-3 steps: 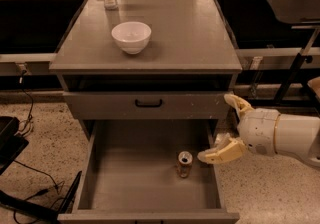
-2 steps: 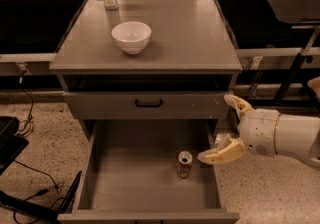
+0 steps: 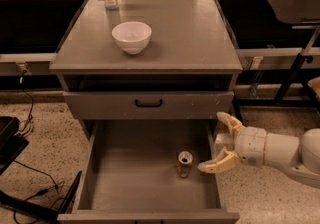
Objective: Pick orange can from middle drawer and place on counter
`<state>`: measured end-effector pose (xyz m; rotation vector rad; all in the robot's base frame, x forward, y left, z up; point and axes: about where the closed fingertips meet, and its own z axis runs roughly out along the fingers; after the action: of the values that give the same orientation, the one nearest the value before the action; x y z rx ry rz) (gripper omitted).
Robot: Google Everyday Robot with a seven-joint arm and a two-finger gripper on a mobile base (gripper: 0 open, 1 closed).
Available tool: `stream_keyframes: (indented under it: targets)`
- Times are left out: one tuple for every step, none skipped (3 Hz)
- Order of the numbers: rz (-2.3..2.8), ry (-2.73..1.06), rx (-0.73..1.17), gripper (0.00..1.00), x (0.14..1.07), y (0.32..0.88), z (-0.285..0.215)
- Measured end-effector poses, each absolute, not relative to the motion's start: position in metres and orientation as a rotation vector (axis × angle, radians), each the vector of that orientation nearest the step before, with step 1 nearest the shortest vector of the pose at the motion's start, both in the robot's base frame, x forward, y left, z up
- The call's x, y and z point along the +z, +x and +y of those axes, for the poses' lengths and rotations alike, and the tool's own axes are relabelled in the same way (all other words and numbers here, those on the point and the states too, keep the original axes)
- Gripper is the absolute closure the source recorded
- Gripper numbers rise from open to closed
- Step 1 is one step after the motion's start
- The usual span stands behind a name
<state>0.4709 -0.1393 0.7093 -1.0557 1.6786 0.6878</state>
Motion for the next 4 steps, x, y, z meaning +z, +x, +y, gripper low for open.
stream_keyframes:
  targets:
    - [1.633,-1.044,0.747,0.0,0.659,0.475,-0.15]
    - [1.616,-1.044,0.792,0.0,0.612,0.48,-0.156]
    - [1.617,-1.045,0.794,0.0,0.611,0.48,-0.155]
    - [1.626,-1.055,0.819,0.0,0.572,0.495,-0.155]
